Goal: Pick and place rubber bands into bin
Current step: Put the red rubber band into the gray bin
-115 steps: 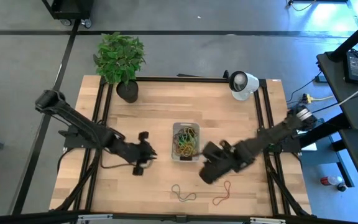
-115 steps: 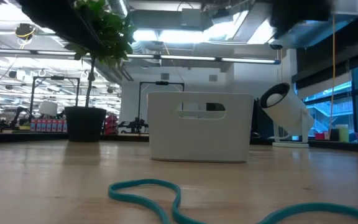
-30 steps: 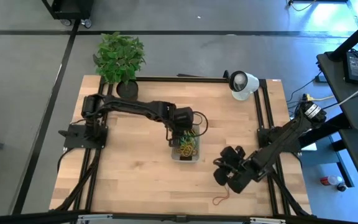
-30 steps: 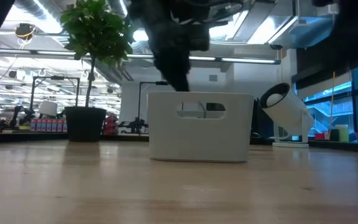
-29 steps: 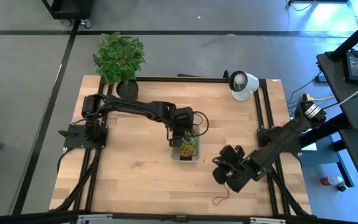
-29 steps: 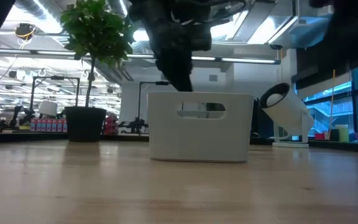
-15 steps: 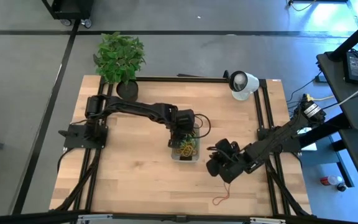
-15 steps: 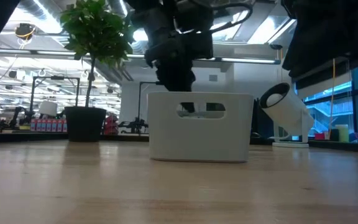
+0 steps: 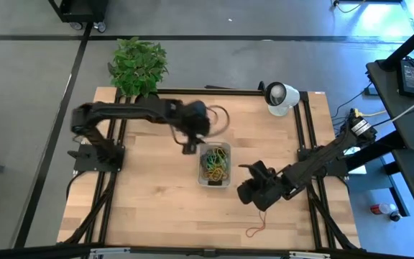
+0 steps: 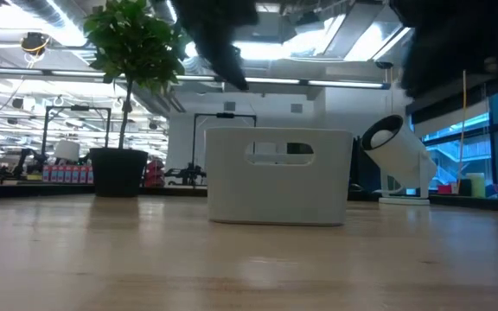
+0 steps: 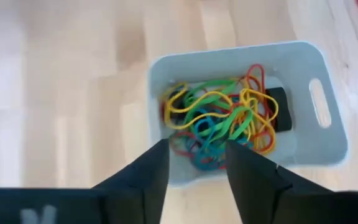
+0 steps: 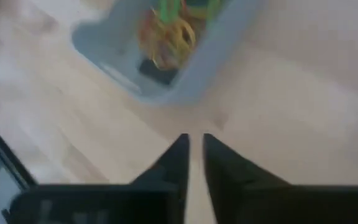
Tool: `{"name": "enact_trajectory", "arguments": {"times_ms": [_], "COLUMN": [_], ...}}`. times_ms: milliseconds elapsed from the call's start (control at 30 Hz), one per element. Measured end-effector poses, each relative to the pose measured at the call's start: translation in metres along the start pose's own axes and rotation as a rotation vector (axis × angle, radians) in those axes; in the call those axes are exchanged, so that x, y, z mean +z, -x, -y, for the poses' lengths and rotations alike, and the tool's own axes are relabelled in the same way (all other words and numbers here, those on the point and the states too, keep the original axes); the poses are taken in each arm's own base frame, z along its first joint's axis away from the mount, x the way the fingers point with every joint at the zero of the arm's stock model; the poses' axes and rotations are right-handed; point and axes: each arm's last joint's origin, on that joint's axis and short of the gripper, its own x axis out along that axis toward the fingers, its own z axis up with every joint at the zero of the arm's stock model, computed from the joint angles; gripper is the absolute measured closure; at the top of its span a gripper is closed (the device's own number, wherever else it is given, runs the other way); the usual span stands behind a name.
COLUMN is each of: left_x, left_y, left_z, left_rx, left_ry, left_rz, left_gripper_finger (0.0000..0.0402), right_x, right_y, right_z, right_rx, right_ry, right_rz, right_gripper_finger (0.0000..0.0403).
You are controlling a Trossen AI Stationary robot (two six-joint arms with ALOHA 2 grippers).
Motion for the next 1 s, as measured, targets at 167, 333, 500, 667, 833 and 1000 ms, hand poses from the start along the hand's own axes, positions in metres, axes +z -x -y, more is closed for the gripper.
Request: {"name": "enact_trajectory", "arguments": {"times_ms": [167, 333, 500, 667, 833, 1000], "left_x": [-0.037, -0.086, -0.125, -0.156, -0.175, -0.18], "left_y": [0.054, 0.08, 0.086, 0.086, 0.088, 0.093], "left_z": [-0.011, -0.006, 0.014, 0.031, 0.04, 0.043], "left_rx": [0.072, 0.139, 0.148, 0.134, 0.12, 0.112], "left_ry": [0.044, 0.122, 0.176, 0.193, 0.234, 0.278], "left_rz": [0.108, 0.225, 0.369, 0.462, 0.518, 0.552], "left_gripper_finger": [0.0297, 0.0373, 0.0399, 0.04, 0.04, 0.04], "right_x": [-0.001, -0.02, -0.051, -0.073, -0.088, -0.101], "right_y": [0.016, 0.019, 0.01, -0.011, -0.035, -0.053], "right_z": [-0.002, 0.005, 0.01, 0.01, 0.014, 0.01], "right_rx": [-0.085, -0.261, -0.442, -0.529, -0.6, -0.574], "right_ry": [-0.151, -0.319, -0.41, -0.396, -0.371, -0.379], "right_rz": [-0.191, -0.38, -0.455, -0.488, -0.456, -0.476], "right_gripper_finger": [0.0393, 0.0395, 0.0396, 0.0366, 0.0321, 0.029]}}
